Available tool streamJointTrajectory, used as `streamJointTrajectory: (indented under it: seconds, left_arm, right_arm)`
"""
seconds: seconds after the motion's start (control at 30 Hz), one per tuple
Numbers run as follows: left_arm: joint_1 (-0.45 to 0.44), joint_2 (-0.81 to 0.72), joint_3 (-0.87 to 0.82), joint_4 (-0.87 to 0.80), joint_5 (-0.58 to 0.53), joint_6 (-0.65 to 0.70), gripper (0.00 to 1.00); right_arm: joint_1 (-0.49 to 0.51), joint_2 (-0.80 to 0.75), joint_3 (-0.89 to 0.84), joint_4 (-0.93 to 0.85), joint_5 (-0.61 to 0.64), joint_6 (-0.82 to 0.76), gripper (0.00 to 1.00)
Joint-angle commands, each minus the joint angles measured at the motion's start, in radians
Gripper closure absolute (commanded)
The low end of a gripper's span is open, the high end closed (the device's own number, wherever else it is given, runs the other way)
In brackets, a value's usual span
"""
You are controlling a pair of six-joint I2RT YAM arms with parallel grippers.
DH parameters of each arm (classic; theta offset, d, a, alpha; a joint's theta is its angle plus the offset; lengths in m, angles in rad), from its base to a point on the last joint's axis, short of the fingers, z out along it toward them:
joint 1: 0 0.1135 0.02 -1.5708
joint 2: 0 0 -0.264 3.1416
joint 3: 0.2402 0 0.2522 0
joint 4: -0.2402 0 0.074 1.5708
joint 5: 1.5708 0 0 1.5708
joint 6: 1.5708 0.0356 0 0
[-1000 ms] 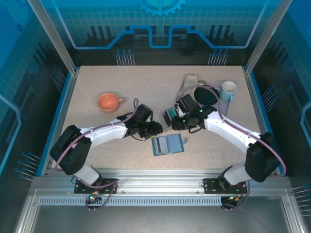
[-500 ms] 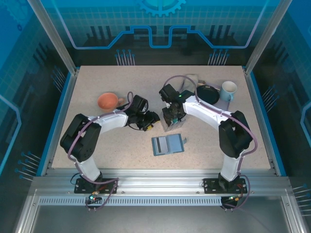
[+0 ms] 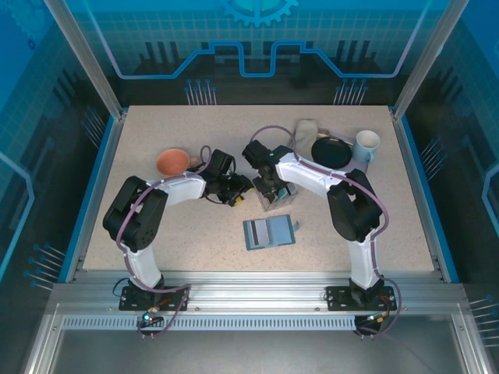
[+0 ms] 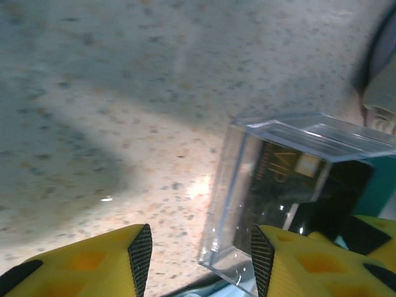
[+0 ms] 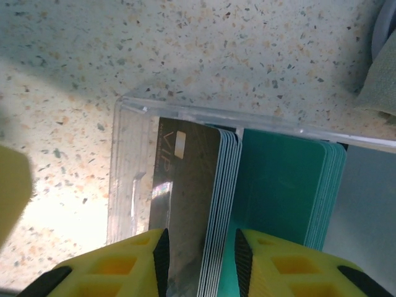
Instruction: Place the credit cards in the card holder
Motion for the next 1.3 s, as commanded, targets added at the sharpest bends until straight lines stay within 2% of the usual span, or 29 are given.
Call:
streamJointTrajectory:
  seconds: [0.0, 0.3, 0.5, 1.0, 1.27]
  left_arm:
    - [0.012, -0.055, -0.044, -0.011, -0.044, -0.025, 0.51]
    - [0.011, -0.094, -0.056, -0.029, -0.062, -0.015, 0.51]
    - [0.011, -0.104, -0.060, -0.032, -0.064, -0.016, 0.51]
    - [0.011, -0.110, -0.073, -0.027, -0.057, -0.016, 0.51]
    - [0.011, -0.112, -0.074, -0.031, -0.058, -0.013, 0.51]
  right_arm:
    - [0.034, 0.042, 0.034, -0.033, 0.099, -0.015, 0.65]
    - [0.073, 0.064, 0.055, -0.059, 0.285, -0.009, 0.63]
    - [0.076, 0.036, 0.050, -0.056, 0.279, -0.016, 0.64]
    - [0.077, 0.005, 0.034, -0.061, 0.261, -0.015, 0.81]
    - [0.078, -0.009, 0.029, -0.067, 0.267, -0.013, 0.81]
